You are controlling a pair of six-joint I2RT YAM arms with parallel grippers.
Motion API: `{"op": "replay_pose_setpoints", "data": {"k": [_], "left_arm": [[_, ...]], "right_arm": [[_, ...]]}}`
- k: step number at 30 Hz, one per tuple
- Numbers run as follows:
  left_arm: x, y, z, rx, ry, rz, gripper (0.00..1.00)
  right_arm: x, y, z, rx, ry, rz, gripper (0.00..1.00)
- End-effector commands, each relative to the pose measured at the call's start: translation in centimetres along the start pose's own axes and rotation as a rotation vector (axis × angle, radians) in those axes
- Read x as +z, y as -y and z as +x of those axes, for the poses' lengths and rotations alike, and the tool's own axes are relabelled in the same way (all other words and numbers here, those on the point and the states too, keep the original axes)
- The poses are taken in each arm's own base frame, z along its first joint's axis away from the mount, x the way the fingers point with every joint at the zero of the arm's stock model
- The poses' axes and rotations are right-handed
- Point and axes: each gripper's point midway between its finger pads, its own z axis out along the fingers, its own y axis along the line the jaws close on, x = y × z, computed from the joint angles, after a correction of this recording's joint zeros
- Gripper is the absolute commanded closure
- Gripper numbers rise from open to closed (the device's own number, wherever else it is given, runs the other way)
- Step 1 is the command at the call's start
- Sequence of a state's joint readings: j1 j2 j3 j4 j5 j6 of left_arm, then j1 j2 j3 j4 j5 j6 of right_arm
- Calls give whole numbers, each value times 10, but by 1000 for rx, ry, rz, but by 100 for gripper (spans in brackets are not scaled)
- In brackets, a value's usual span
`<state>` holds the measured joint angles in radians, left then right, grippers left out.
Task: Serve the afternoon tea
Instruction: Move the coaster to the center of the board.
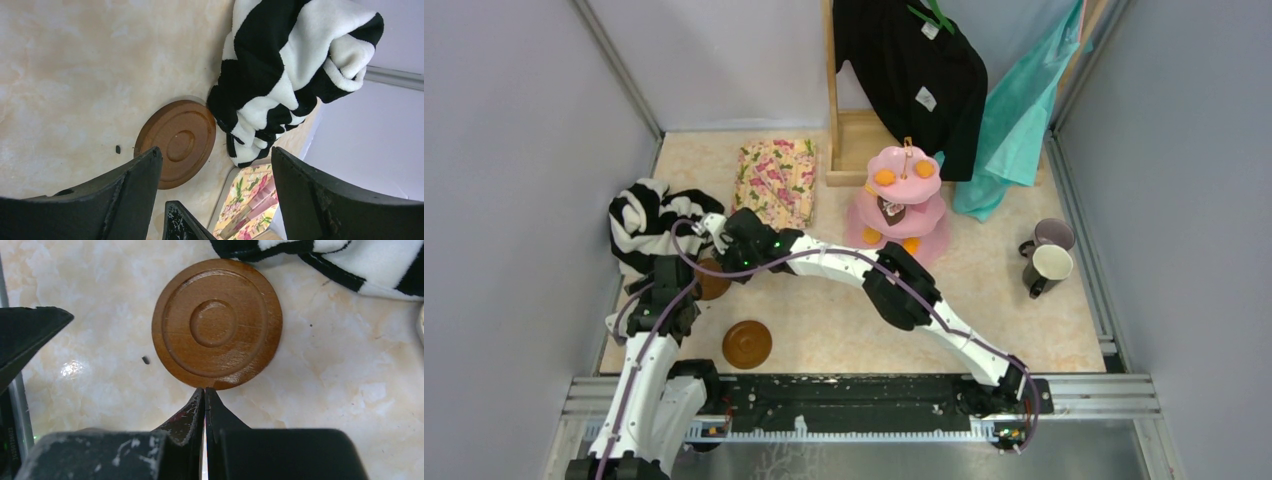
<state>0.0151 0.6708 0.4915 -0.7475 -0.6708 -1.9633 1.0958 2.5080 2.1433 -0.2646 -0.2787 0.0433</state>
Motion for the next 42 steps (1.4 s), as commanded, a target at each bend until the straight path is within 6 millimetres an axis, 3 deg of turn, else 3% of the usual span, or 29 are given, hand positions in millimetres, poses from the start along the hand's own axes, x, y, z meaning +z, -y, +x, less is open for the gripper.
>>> {"op": "replay_pose_setpoints", "data": {"k": [1,18,23,30,42], "left_arm": [[-3,0,-12,-45,39,-16,15],[-10,7,-20,-76,47,22,14],[-13,6,-24,-77,54,29,14],[-15,8,-30,-86,70,51,14],[-17,11,-32,-89,71,64,15]], "right_arm": [[-3,-19,-45,-71,124,-71,98],[19,-29,-48,-121,151,-150,98],[30,-27,-38,-108,128,-159,98],[40,-5,-10,-88,45,-56,98],[34,32,48,-82,-159,132,98]]}}
